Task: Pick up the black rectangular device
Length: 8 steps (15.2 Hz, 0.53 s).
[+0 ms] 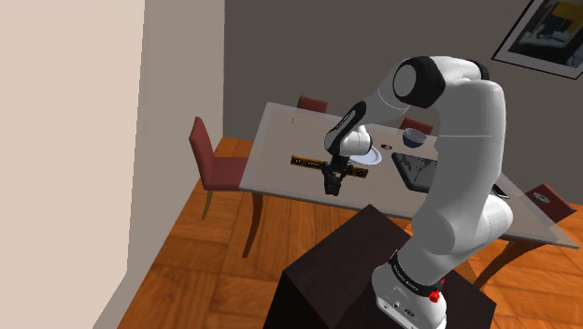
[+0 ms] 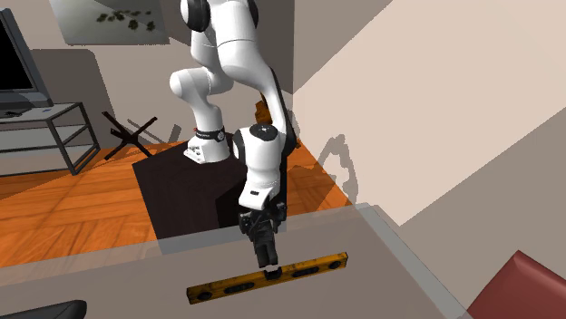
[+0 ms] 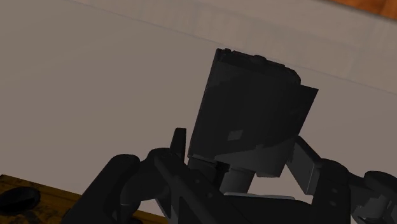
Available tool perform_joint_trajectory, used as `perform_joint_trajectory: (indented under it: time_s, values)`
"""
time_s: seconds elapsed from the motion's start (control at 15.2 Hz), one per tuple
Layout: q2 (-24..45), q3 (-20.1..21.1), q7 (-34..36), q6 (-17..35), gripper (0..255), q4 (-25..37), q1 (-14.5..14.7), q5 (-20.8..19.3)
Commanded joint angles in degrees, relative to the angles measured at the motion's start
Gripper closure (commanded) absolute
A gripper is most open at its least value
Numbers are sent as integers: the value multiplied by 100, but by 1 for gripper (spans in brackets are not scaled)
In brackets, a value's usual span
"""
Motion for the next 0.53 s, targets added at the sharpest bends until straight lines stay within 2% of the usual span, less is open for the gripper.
perform_joint_trajectory:
  time_s: [0.0,0.46]
  values:
    - [6,4,-2,-2,255,-1,4,-3]
    - [-443,-113,66,-327,255,-125,94,-112]
